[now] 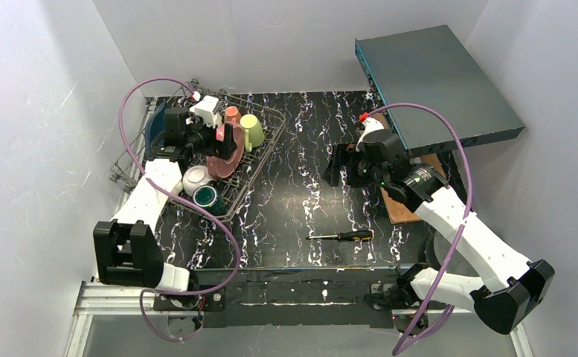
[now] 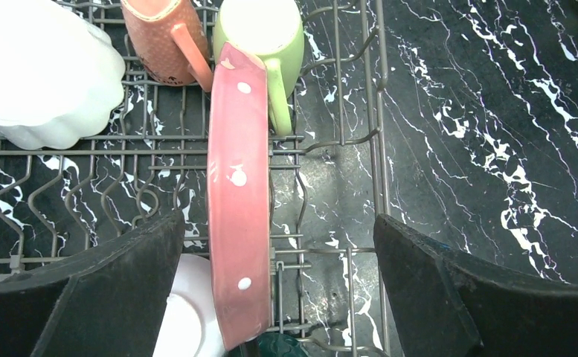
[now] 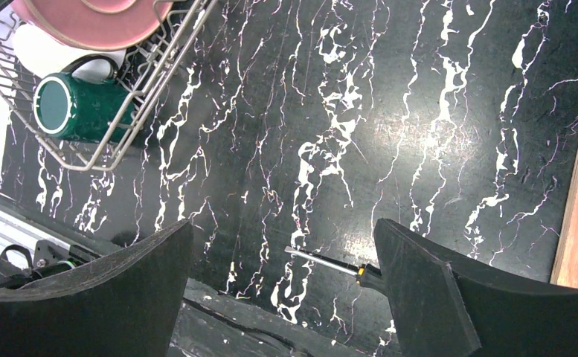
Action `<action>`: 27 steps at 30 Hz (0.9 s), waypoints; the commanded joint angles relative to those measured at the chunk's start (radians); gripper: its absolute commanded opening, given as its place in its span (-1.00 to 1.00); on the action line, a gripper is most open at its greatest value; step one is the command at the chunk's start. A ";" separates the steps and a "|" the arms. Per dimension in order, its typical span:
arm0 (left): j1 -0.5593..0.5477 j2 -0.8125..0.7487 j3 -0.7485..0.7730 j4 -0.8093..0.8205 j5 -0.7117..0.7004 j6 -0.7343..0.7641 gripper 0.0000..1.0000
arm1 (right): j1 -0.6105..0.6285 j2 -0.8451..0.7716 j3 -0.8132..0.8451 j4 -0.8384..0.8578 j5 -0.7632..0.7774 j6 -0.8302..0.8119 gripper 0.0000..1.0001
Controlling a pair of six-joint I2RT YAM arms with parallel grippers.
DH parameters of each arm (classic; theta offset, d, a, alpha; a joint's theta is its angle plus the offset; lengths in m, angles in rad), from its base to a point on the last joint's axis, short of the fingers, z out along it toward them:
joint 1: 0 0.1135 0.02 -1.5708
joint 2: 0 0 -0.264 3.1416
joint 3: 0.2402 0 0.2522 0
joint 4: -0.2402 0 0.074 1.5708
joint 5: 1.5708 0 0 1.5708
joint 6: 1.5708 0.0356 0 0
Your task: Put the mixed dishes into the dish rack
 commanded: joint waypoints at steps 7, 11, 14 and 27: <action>-0.018 -0.250 -0.074 -0.014 -0.107 -0.003 0.94 | -0.001 -0.044 0.066 0.000 0.008 -0.066 0.97; -0.018 -0.411 -0.028 -0.130 -0.138 -0.082 0.96 | -0.001 -0.056 0.143 -0.021 0.018 -0.108 0.97; -0.018 -0.514 0.007 -0.196 -0.100 -0.163 0.96 | 0.000 -0.072 0.199 -0.038 0.017 -0.131 0.97; -0.018 -0.762 0.202 -0.221 -0.057 -0.319 0.96 | -0.002 -0.379 0.260 0.040 0.122 -0.208 0.97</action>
